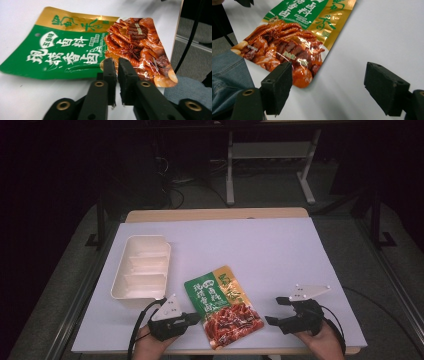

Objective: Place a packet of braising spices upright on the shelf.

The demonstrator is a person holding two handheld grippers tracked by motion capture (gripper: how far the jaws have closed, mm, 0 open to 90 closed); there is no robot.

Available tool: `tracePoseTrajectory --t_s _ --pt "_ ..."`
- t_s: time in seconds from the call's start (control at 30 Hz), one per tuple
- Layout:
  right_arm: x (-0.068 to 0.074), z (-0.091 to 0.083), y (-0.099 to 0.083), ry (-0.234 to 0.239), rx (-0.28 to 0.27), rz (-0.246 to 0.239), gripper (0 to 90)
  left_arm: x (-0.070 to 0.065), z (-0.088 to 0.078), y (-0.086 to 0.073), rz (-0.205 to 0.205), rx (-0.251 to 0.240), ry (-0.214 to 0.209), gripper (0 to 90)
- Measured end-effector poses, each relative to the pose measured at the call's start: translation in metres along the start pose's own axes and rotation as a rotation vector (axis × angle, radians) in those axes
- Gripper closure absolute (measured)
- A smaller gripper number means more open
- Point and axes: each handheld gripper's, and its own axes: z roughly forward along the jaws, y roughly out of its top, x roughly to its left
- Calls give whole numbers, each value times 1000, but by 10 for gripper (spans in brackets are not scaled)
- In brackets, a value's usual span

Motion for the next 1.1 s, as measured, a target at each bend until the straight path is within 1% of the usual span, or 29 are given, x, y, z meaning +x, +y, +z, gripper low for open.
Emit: tracePoseTrajectory --t_s 0.07,0.1,0.13,0.17,0.2,0.23,0.27,0.3,0.4,0.43,0.47,0.5,0.53,0.57,0.63,0.67,0.7,0.73,0.77,0.8,0.83,0.87,0.9,0.97,1.0,1.03,1.07,1.1 --pt "0 2 6 3 10 -6 218 0 7 3 4 16 -7 877" --pt "-1 6 13 8 17 -22 216 1 14 6 6 29 -16 886" --pt "-1 6 13 8 17 -22 216 1 14 6 6 29 -16 890" --pt "-2 10 20 14 30 -28 213 1 21 9 11 46 -15 890" --pt "-2 10 20 14 30 -28 213 1 21 9 11 46 -15 891" --pt "-4 16 29 20 40 -34 209 1 26 10 5 55 -25 894" --pt "-4 16 29 20 40 -34 209 1 26 10 5 55 -25 895" --pt "-5 18 33 22 44 -34 208 1 30 11 1 60 -32 895" --pt "-7 27 51 35 56 -49 208 2 37 10 8 104 -43 896" --pt "-9 33 61 36 60 -64 209 1 41 9 7 122 -45 897" --pt "-9 33 61 36 60 -64 209 1 41 9 7 122 -45 898" --pt "-10 39 71 43 77 -71 207 3 42 8 -4 130 -57 899" --pt "-10 39 71 43 77 -71 207 3 42 8 -4 130 -57 900" --pt "-11 47 81 51 91 -68 206 5 43 8 -13 146 -66 900" --pt "-14 54 89 56 114 -68 202 7 43 7 -18 153 -72 900" --pt "-14 54 89 56 114 -68 202 8 43 6 -25 156 -75 900" --pt "-18 64 96 64 135 -57 199 8 43 6 -30 160 -79 900" --pt "-18 64 96 64 135 -57 199 7 43 6 -26 159 -77 900" --pt "-23 75 103 69 174 -43 194 4 44 6 -20 167 -67 900" --pt "-23 75 103 69 174 -43 194 4 44 6 -20 167 -67 900" --pt "-27 84 109 66 191 -48 196 2 44 6 -5 174 -55 900" --pt "-29 89 111 70 194 -33 196 2 44 6 -5 174 -55 900" --pt "-32 94 114 71 205 -32 196 2 44 7 8 181 -47 900" --pt "-38 104 119 70 227 -32 196 2 44 7 14 190 -47 900" --pt "-38 104 119 70 227 -32 196 2 44 7 14 190 -47 900" --pt "-42 112 123 79 222 -24 206 2 44 6 3 183 -49 900" --pt "-42 112 123 79 222 -24 206 2 44 6 3 183 -49 900" --pt "-44 116 125 80 236 -10 203 1 44 6 4 178 -48 900"
